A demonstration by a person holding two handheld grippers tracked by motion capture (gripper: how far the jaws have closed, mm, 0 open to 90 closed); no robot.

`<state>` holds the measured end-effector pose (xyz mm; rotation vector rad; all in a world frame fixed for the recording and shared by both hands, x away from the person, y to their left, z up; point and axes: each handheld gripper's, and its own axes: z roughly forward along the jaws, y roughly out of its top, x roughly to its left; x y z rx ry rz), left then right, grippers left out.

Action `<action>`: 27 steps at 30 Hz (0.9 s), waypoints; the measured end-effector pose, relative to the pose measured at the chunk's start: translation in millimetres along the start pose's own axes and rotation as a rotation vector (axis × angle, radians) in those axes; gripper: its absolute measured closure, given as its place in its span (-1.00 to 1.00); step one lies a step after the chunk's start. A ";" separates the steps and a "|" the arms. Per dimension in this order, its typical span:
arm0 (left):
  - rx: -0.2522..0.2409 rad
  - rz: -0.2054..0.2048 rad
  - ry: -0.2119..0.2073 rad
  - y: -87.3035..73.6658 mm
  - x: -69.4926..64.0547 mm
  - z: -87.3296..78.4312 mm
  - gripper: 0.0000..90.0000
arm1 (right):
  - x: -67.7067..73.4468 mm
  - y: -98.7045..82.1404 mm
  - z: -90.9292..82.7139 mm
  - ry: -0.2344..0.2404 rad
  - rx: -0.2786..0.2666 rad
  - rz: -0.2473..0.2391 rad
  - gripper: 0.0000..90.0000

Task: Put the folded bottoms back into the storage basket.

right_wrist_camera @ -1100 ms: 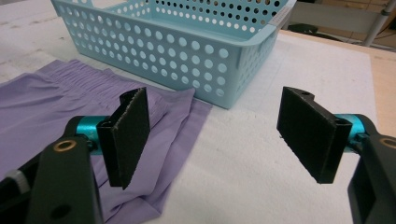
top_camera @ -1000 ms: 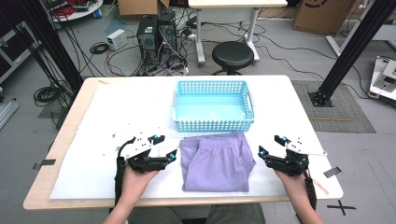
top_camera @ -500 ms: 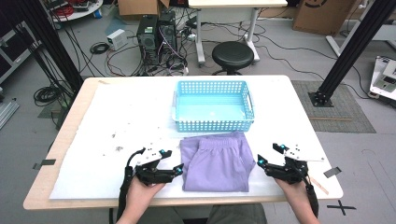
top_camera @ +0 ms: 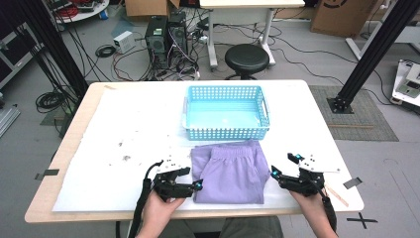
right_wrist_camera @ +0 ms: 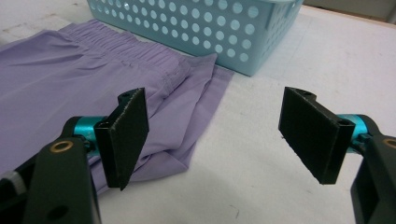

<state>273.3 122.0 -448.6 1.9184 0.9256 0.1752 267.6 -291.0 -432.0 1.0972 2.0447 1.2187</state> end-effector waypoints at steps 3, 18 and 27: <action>0.007 -0.016 0.013 -0.1 -0.2 2.2 -0.31 | -0.3 -0.5 1.1 0.001 0.007 -0.002 -0.45; 0.064 -0.080 0.035 4.7 5.8 10.9 -0.22 | 14.6 3.4 12.0 0.134 0.058 0.094 -0.53; 0.062 -0.095 0.035 5.5 4.8 12.8 -0.22 | 23.2 0.2 23.6 0.147 0.211 0.197 -0.57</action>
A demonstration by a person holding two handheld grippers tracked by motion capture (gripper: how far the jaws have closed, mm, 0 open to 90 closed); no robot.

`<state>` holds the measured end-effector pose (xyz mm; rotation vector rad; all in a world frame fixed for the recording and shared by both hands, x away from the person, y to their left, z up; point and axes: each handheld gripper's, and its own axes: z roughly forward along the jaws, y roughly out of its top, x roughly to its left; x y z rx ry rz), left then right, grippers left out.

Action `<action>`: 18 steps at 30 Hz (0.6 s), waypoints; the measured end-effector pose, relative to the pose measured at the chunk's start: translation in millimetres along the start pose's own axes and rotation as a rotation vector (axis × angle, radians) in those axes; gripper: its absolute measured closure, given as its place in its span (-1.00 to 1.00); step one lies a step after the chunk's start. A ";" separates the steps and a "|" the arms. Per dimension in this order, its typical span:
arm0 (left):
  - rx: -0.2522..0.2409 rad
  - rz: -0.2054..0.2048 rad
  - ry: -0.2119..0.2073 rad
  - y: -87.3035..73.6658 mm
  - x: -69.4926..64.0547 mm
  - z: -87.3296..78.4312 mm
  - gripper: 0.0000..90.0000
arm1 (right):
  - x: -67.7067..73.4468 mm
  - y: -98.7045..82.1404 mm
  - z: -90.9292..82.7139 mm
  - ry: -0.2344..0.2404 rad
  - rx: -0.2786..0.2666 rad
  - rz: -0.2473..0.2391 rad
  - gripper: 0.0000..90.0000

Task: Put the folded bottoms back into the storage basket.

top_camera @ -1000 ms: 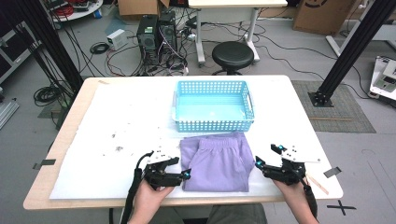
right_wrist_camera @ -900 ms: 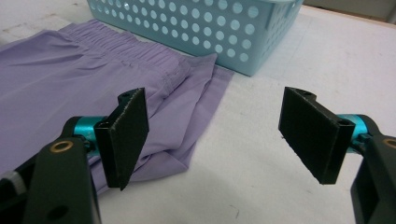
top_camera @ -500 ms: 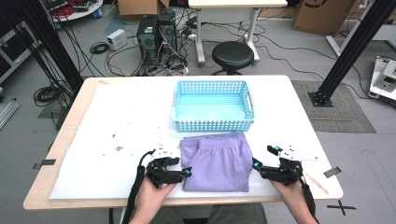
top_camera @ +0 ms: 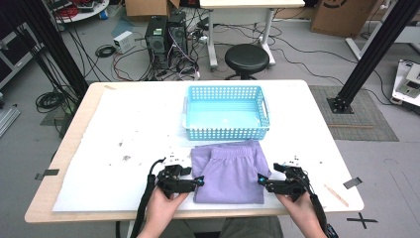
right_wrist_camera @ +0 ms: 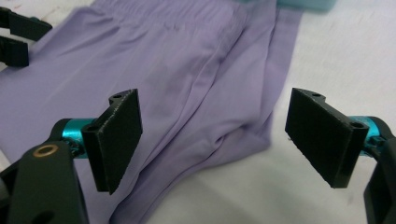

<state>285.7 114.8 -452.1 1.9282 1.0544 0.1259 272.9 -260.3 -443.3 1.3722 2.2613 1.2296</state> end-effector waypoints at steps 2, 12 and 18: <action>-0.001 -0.002 0.000 -0.2 -0.5 0.2 -0.22 | 0.6 -0.9 3.2 -0.003 0.033 0.018 -0.57; 0.007 0.001 0.009 -2.3 -3.0 -2.7 -0.21 | 5.3 -2.6 9.1 -0.005 0.079 0.029 -0.57; 0.006 0.006 0.003 -1.6 -10.4 3.4 -0.13 | 12.1 -1.4 13.0 0.012 0.076 0.009 -0.36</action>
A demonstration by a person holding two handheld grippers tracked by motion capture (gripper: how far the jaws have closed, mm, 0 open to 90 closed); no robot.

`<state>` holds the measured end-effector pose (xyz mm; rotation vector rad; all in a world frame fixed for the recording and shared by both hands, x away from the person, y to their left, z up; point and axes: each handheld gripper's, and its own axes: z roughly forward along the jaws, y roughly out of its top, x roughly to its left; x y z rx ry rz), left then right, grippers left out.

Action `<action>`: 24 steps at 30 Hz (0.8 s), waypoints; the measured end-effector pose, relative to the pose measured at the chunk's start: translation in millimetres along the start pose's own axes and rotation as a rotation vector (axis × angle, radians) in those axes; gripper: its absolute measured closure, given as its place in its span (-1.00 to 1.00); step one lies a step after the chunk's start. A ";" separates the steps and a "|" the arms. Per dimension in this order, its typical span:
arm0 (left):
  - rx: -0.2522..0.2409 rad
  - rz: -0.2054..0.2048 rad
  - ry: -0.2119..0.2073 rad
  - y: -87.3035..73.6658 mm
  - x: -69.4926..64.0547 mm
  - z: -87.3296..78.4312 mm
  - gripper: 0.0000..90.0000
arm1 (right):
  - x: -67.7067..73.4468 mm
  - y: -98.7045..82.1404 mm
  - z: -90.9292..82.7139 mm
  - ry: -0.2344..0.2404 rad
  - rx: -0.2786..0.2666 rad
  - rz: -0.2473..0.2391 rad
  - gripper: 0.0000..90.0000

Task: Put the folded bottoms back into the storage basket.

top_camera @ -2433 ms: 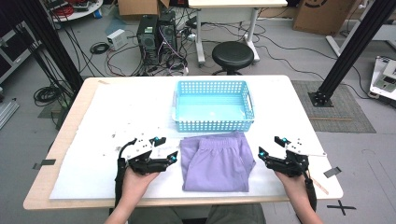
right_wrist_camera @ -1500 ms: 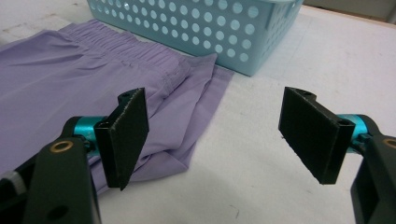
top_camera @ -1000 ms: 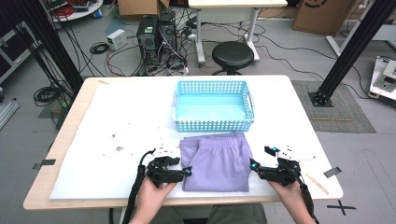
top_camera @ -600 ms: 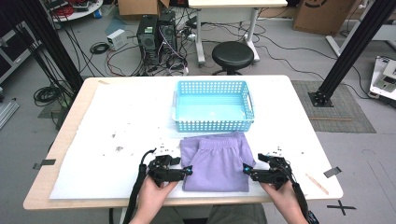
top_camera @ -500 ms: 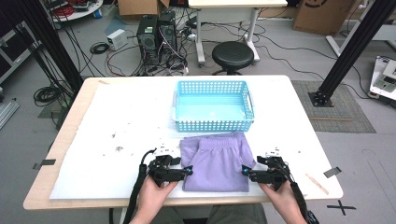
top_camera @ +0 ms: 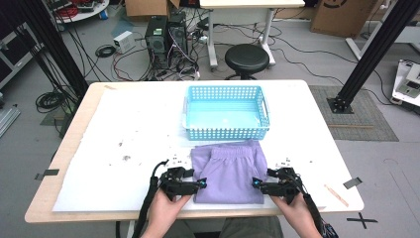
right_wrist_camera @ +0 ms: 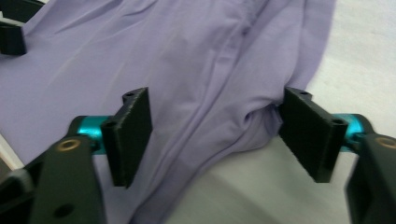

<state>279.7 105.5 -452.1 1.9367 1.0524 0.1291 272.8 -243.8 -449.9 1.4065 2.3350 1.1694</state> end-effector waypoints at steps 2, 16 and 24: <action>-0.001 0.005 -0.001 0.5 -1.4 1.7 -0.07 | 3.2 0.8 2.1 -0.001 0.001 -0.020 -0.21; 0.012 0.028 -0.029 6.2 -6.7 13.4 0.39 | 11.1 3.7 8.4 -0.024 0.000 -0.062 0.31; 0.033 0.037 -0.048 9.5 -5.9 17.5 0.78 | 8.9 5.3 9.6 -0.005 0.006 -0.069 0.67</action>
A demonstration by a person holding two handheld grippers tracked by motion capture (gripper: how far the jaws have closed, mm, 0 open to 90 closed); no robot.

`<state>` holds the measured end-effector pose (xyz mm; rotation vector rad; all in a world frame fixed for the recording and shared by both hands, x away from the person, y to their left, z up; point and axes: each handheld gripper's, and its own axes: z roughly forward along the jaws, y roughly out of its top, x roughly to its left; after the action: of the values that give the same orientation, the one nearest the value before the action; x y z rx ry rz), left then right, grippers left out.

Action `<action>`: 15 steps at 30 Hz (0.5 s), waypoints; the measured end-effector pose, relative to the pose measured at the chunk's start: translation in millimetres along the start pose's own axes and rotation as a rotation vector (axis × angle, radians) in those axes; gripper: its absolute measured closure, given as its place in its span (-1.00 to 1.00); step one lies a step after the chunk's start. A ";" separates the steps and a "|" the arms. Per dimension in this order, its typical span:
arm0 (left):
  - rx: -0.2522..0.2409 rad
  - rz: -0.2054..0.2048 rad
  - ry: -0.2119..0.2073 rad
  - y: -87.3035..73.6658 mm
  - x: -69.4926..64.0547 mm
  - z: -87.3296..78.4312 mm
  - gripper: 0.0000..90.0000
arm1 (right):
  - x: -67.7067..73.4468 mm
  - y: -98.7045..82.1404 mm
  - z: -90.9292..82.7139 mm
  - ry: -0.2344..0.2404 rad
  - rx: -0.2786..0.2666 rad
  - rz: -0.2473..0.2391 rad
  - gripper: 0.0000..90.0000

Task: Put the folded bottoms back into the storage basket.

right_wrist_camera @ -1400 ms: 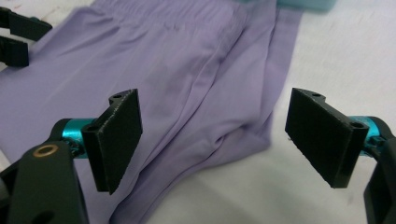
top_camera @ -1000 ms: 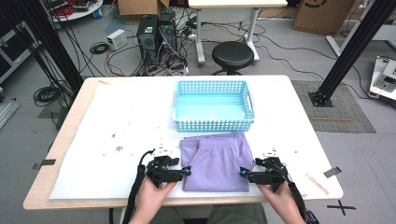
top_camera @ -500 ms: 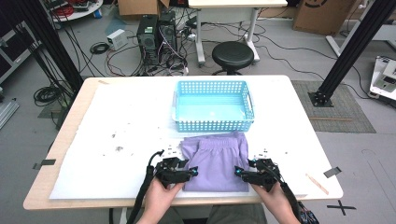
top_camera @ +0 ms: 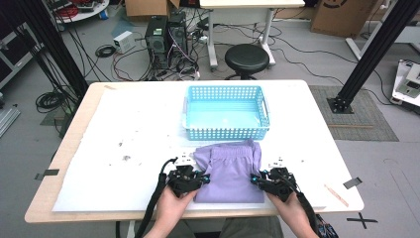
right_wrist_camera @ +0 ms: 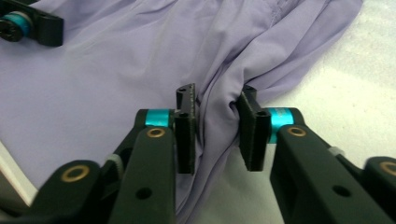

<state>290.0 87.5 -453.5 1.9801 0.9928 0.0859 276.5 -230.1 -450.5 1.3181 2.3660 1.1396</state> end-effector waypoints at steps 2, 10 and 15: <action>0.000 0.011 -0.006 0.5 -0.4 0.6 0.83 | 0.5 0.2 0.2 -0.001 -0.003 -0.007 0.75; -0.020 0.033 -0.038 2.6 1.4 -1.8 0.87 | -1.0 0.9 -4.0 0.018 -0.020 0.000 0.86; -0.053 0.040 -0.063 6.0 1.0 -8.2 0.87 | -4.5 1.3 -7.9 0.048 -0.036 0.016 0.87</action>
<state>290.9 92.1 -444.5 1.9426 0.9016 0.0711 275.9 -237.4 -445.0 1.3145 2.3609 1.2250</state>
